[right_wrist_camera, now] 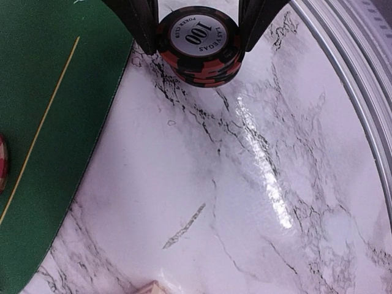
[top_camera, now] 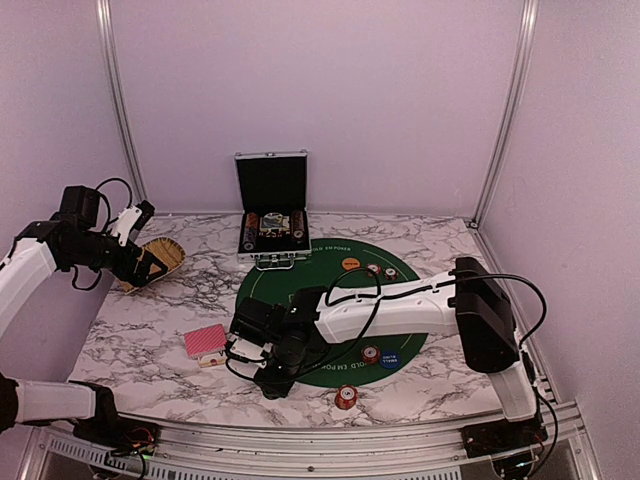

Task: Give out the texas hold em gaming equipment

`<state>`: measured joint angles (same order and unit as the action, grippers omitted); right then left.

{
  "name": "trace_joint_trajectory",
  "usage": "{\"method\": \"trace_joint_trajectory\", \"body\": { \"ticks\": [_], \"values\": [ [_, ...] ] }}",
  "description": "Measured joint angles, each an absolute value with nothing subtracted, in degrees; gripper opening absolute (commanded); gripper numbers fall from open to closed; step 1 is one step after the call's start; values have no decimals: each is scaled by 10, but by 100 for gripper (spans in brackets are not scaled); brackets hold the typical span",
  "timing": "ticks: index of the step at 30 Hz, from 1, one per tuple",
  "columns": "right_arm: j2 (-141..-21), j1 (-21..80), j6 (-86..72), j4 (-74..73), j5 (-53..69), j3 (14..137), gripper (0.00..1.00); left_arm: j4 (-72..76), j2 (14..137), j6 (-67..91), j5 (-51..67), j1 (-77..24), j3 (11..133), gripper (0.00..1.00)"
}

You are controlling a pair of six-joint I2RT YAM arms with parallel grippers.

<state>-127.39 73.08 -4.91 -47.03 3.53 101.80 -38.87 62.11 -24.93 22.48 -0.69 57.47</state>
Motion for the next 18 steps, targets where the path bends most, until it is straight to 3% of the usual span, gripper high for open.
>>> {"method": "trace_joint_trajectory", "body": {
  "ticks": [11, 18],
  "values": [
    [-1254, 728, -58, -479, 20, 1026, 15, -389, 621, -249, 225, -7, 575, 99],
    [-1164, 697, -79, -479, 15, 978, 13, -389, 621, -252, 225, -7, 575, 99]
  ]
}}
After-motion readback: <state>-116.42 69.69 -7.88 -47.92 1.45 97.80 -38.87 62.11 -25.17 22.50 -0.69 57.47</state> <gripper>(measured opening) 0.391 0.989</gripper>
